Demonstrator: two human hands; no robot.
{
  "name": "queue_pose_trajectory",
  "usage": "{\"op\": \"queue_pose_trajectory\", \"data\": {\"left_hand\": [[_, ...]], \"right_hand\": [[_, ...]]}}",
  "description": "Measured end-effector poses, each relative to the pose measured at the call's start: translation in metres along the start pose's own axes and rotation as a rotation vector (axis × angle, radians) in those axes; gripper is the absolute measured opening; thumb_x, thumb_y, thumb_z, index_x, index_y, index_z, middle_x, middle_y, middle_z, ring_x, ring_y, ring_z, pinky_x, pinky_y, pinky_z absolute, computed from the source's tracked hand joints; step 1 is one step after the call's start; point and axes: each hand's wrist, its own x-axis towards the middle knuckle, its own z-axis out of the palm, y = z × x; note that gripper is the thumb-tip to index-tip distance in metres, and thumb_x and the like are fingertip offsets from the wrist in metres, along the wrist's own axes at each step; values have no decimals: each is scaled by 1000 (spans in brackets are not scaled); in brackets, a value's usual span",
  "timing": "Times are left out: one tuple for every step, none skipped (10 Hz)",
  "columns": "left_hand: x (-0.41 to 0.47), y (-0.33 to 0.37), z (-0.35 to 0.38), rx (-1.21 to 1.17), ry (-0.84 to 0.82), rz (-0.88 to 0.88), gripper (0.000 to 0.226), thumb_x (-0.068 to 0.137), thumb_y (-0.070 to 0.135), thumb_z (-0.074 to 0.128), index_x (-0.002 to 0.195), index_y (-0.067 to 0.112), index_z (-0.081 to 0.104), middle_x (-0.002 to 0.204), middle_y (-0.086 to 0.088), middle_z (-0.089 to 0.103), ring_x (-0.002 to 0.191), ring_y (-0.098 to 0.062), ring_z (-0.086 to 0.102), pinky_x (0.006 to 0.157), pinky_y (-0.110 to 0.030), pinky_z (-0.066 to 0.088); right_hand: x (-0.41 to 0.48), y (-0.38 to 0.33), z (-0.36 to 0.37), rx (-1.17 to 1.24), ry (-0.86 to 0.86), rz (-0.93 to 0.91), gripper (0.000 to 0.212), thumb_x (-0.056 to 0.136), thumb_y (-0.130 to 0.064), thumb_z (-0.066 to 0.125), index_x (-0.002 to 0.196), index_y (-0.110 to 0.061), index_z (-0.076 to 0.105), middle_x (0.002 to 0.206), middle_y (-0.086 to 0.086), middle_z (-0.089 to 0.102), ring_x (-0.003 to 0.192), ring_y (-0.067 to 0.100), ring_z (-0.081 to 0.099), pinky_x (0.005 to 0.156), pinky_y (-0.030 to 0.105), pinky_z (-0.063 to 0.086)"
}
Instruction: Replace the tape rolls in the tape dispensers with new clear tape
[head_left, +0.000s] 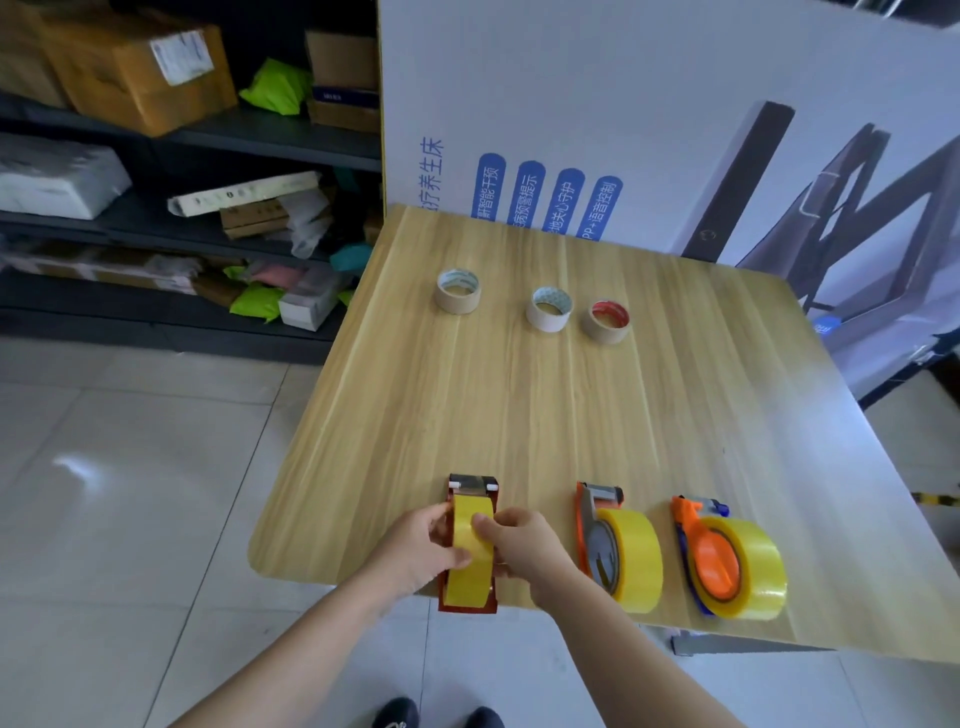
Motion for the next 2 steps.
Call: {"op": "queue_pose_trajectory", "data": {"left_hand": [[0,15,-6,126,-43,-56,23,81,17,73,96,29,60,94,12,67,96,-15,63,93,-32,50],[-6,39,-11,380,76,-38,31,86,27,65,116,21,59,98,8,56,95,-14,56,78,-24,42]], "right_hand": [[-1,-6,-5,-229,56,-68,35,93,-42,58,114,-14,60,95,2,68,88,17,65,81,33,57],[-11,-16,-14,-494,163,-120,41,93,-44,55,121,-15,56,112,4,67,96,18,61,81,31,52]]}}
